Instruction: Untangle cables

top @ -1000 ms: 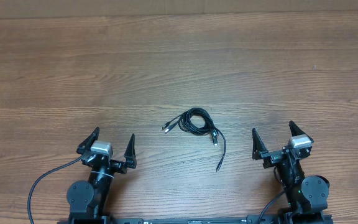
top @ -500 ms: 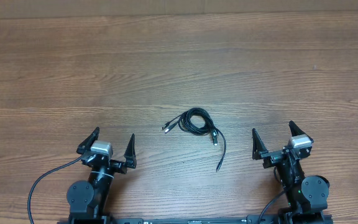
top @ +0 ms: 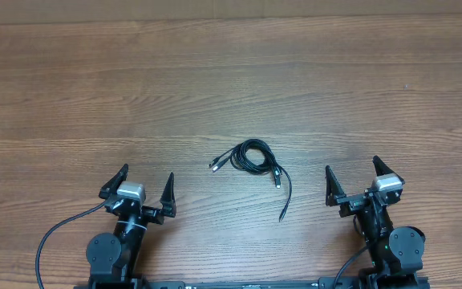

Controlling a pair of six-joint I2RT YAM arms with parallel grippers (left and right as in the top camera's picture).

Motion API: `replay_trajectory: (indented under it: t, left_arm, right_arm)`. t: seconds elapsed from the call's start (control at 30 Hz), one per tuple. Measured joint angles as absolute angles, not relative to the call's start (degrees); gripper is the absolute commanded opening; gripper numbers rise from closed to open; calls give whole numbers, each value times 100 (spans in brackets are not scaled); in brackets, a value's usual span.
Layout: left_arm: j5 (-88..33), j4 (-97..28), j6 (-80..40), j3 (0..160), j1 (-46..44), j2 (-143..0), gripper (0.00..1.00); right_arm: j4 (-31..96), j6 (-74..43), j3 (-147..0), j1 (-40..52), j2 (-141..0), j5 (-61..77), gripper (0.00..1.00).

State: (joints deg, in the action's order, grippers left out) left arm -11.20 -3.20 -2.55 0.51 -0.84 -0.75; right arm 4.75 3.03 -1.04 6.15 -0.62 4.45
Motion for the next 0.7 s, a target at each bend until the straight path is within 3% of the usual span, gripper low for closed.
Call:
replay_trajectory:
  t: [0.7]
  left_arm:
    - [-1149,-154,-255,49,-84,-75,99]
  right_arm:
    - [478,303,-104,615,-62,445,100]
